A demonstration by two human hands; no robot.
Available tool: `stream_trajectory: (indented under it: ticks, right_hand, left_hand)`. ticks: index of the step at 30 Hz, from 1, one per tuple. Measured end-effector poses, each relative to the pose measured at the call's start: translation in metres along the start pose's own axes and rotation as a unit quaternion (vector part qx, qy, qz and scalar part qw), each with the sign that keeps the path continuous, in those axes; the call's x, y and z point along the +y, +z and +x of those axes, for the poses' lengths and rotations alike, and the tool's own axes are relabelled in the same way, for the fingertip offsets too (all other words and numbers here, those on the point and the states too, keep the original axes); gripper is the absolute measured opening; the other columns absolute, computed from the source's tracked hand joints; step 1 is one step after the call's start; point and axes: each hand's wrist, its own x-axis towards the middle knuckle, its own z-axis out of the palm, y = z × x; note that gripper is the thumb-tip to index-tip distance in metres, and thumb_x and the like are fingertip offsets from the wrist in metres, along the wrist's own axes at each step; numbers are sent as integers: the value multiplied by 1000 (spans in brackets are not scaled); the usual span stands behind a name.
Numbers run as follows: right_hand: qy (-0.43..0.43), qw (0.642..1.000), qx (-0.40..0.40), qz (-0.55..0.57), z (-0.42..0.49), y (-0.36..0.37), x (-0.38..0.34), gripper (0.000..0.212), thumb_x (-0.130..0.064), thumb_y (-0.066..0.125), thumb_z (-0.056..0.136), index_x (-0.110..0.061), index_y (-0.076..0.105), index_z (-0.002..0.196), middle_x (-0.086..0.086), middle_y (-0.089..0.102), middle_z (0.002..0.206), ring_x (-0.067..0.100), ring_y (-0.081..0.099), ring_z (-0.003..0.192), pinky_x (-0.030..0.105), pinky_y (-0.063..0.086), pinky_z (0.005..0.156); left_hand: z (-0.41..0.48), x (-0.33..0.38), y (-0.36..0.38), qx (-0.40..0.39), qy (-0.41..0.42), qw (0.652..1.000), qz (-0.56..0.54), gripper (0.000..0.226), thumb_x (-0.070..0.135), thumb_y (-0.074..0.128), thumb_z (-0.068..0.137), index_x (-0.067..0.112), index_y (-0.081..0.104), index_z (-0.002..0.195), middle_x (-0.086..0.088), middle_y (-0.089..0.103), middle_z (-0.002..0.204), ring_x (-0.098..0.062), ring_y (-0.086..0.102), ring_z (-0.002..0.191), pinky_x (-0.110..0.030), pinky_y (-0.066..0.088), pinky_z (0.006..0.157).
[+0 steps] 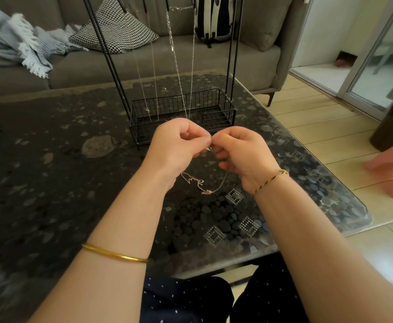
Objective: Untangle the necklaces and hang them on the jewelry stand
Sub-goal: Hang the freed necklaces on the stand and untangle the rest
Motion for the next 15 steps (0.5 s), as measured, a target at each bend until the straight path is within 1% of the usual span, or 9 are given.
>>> stream_trajectory:
  ticks: [2,4,6,9,11,13,15]
  right_hand:
    - [35,998,-10,52,1,0,0,10,-15,59,86,-16,61,76,-6,58,64,9,54,63,26,47,61]
    - [58,994,-16,88,2,-1,0,10,-18,58,87,-18,60,78,-7,60,66,11,57,72,30,49,71]
    - [63,992,4,110,4,-4,-1,11,-20,57,87,-20,60,77,-7,63,69,13,60,82,33,48,80]
    - [74,981,23,177,6,-9,-3,10,-17,54,90,-17,58,81,-2,63,73,16,64,84,35,50,86]
    - [99,961,24,258,8,-11,-3,5,-14,50,92,-13,55,91,2,66,77,17,68,81,36,53,84]
    - [122,925,23,359,8,-13,-3,6,-10,45,94,-8,50,97,5,66,77,18,70,72,35,56,73]
    - [131,886,37,444,10,-16,-3,7,-7,41,94,-5,48,91,6,59,67,18,68,59,35,57,65]
  left_hand:
    - [1,-1,1,9,-1,1000,3,9,8,66,84,17,66,80,-3,67,79,-14,64,75,-28,54,73]
    - [2,-3,1,12,-20,1000,-7,8,8,63,86,15,64,82,-4,68,83,-14,64,78,-27,54,73]
    - [2,-4,0,2,-44,999,-21,8,6,59,89,13,62,85,-4,70,87,-11,62,78,-25,53,72]
    - [2,-4,-1,-12,-64,998,-14,9,9,55,92,14,60,88,5,72,87,-5,61,75,-22,49,68]
    - [3,-4,-1,-15,-66,998,-12,11,11,52,94,17,58,87,8,73,85,-4,60,75,-23,46,67]
    - [3,-3,0,-17,-63,998,-6,14,12,49,95,19,56,86,9,72,82,-5,60,76,-23,44,66]
    - [3,-2,0,-17,-61,998,1,16,12,46,97,20,54,86,8,71,82,-5,63,77,-24,46,68]
